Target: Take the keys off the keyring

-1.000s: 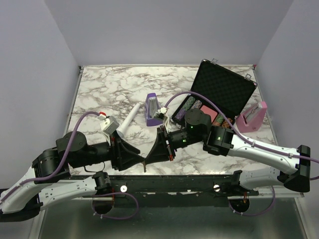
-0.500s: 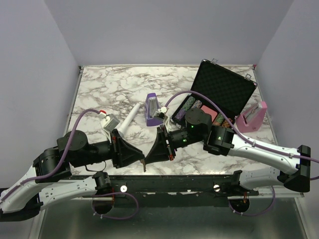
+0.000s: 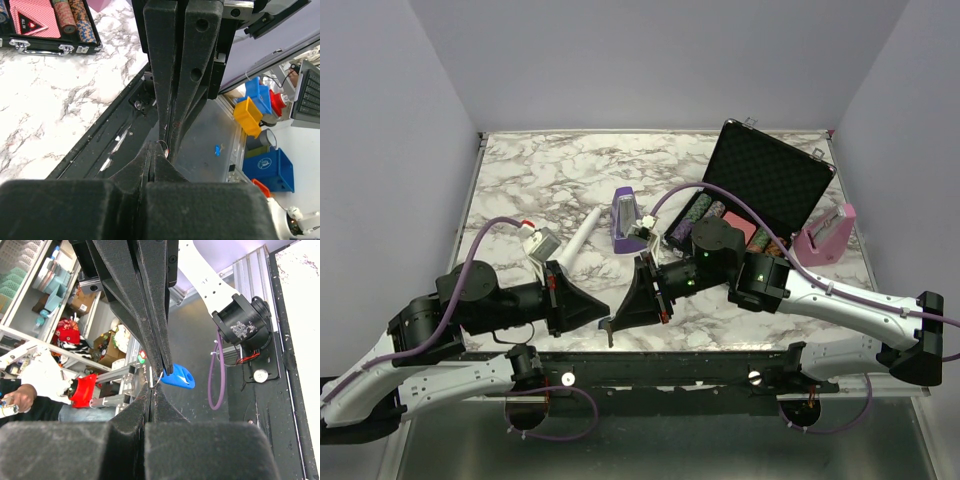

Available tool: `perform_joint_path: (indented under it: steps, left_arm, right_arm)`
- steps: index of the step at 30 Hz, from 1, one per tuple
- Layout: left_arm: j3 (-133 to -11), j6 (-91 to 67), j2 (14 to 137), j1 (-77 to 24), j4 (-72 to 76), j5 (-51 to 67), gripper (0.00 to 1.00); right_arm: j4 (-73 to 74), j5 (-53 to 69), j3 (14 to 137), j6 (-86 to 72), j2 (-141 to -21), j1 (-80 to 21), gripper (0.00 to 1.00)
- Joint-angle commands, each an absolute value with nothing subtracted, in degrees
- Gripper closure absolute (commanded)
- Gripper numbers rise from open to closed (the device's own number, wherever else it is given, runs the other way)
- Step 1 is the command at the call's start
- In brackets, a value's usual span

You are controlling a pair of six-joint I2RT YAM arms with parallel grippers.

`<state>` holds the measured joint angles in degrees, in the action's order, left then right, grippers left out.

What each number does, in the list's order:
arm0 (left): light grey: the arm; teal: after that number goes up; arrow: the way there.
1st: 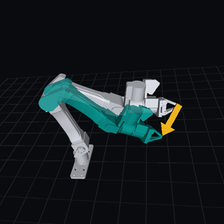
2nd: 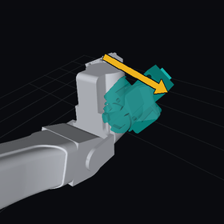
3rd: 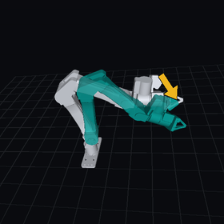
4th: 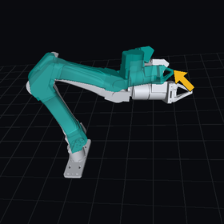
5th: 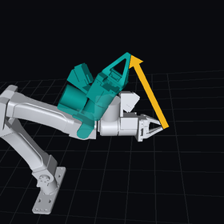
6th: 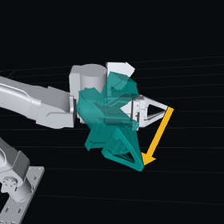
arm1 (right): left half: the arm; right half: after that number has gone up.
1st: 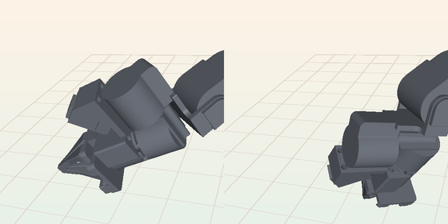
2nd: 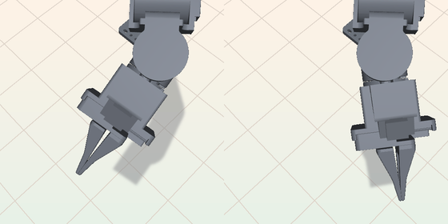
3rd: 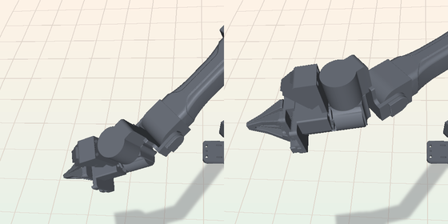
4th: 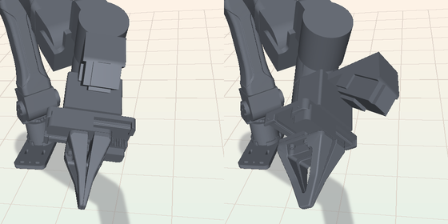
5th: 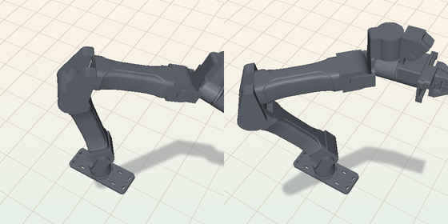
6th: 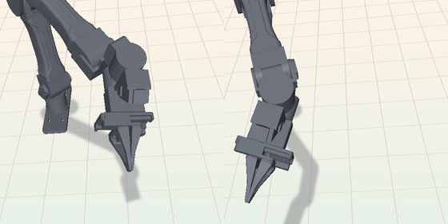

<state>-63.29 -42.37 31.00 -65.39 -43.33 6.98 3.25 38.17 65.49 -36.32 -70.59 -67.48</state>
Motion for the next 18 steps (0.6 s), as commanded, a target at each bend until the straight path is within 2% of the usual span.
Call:
perform_joint_path:
  steps: [1,11,18]
  left_arm:
    - [-63.72,-44.73,29.62,-65.57,-40.78,6.60,1.00]
    - [-63.81,-46.85,27.33,-65.57,-41.65,2.99,1.00]
    - [-63.19,-45.18,28.30,-65.65,-42.36,5.27,1.00]
  right_arm:
    - [3.25,38.32,67.06,-35.24,-70.14,-67.94,0.99]
    - [3.78,36.56,67.15,-34.98,-69.52,-67.85,0.99]
    - [4.30,35.25,67.50,-34.54,-69.08,-67.94,0.99]
